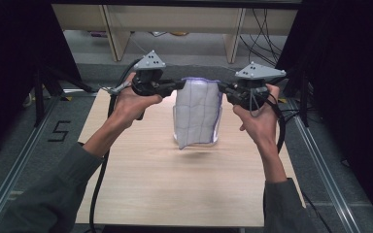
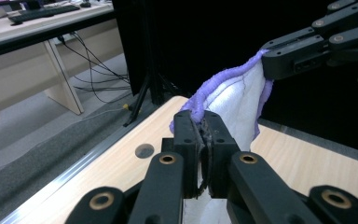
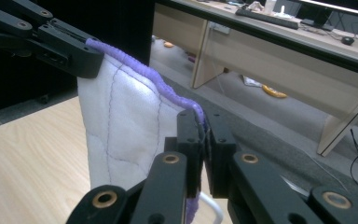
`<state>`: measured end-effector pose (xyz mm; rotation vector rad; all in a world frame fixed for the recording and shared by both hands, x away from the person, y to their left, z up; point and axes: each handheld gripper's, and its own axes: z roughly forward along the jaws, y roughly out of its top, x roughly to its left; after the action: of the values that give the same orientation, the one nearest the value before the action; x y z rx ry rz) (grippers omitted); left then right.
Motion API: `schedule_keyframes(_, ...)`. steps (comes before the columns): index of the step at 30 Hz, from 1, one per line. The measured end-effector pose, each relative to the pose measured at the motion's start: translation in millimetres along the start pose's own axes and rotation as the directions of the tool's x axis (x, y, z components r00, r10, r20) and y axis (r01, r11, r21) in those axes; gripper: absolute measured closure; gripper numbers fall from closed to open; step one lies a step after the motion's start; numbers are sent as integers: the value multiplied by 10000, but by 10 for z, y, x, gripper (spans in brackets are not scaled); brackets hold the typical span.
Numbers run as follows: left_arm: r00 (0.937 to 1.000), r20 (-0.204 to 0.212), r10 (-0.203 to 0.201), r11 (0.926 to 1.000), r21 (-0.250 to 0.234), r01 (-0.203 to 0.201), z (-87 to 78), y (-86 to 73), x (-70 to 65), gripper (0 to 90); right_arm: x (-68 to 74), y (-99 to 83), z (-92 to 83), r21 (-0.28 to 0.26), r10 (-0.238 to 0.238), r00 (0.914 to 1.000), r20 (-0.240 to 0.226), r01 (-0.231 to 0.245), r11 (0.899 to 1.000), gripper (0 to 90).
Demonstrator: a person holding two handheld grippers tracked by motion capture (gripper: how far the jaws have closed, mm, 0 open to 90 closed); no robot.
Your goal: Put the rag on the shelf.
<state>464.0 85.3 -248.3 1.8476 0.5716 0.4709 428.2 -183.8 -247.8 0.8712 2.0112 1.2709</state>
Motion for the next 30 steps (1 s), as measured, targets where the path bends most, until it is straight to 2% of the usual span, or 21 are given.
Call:
schedule_keyframes(7,9999,-154,-14,9995,-301,10,15,129,52,854,-109,130,47,-234,94,9998,164,-90,9997,868)
schedule_keyframes(12,9995,-196,-263,9988,-408,255,82,167,116,853,-155,220,100,-215,76,9993,376,-68,9997,868)
schedule_keyframes(19,9978,-311,-580,9971,-502,563,173,235,257,853,-254,297,229,-172,301,9980,564,-292,9994,868)
schedule_keyframes(22,9955,-369,-869,9951,-510,849,275,237,346,853,-321,312,331,-74,384,9964,752,-380,9993,868)
schedule_keyframes(26,9893,-491,-1374,9895,-523,1349,417,207,473,852,-409,305,494,25,554,9951,816,-558,9984,868)
schedule_keyframes(27,9869,-527,-1522,9873,-536,1494,458,192,511,852,-431,302,530,-8,430,9951,895,-431,9991,868)
schedule_keyframes(30,9822,-540,-1799,9830,-470,1775,552,129,584,849,-470,280,690,344,221,9925,1200,-264,9991,868)
